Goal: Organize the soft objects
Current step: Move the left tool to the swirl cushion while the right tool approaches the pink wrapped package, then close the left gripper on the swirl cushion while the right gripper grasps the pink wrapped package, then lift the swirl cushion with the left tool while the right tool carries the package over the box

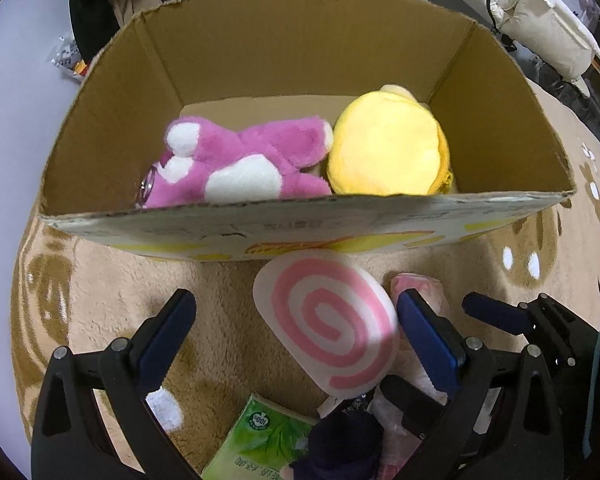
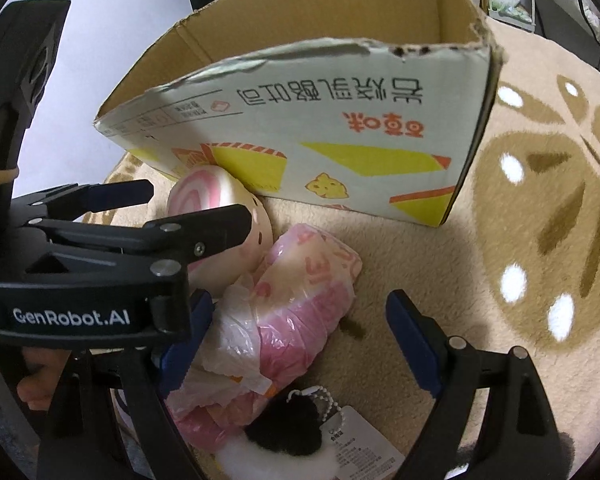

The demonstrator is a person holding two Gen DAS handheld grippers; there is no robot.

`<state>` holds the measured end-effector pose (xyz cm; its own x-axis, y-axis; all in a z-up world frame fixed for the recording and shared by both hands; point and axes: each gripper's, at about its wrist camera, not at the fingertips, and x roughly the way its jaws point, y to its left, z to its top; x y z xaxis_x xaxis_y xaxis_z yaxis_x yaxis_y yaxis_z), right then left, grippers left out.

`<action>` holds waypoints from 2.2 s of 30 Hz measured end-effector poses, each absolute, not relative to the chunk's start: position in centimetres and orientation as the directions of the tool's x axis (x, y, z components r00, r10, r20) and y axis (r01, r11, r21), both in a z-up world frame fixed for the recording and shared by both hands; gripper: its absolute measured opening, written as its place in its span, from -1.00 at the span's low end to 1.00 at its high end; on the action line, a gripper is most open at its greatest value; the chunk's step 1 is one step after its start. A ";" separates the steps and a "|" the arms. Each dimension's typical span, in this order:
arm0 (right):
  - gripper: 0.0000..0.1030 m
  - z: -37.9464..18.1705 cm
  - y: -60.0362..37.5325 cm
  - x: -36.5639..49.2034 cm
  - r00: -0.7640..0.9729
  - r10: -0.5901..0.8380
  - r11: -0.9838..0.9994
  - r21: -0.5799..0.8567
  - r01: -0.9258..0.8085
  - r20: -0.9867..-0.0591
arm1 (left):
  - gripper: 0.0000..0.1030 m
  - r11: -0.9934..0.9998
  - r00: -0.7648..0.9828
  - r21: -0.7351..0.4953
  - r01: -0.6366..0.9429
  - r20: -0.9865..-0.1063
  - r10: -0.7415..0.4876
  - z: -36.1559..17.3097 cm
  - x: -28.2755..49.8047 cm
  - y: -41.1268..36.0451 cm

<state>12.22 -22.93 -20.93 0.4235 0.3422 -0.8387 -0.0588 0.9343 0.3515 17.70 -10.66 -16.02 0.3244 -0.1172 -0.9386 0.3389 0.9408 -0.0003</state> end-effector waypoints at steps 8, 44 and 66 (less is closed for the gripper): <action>0.66 -22.5 -23.8 13.9 0.387 0.379 0.919 0.390 -0.054 -0.841 | 0.90 0.951 0.248 -0.076 0.301 -0.956 -0.156 -17.2 18.8 -10.2; -0.62 -16.8 -23.7 11.8 0.585 0.265 0.957 0.283 -0.063 -0.767 | -0.32 0.966 0.330 -0.035 0.258 -0.936 -0.122 -15.5 13.8 -8.5; -0.65 -7.0 -24.3 7.7 0.759 0.215 0.967 0.245 -0.075 -0.614 | -0.33 0.985 0.667 0.029 0.168 -0.740 -0.092 -3.9 11.2 -3.6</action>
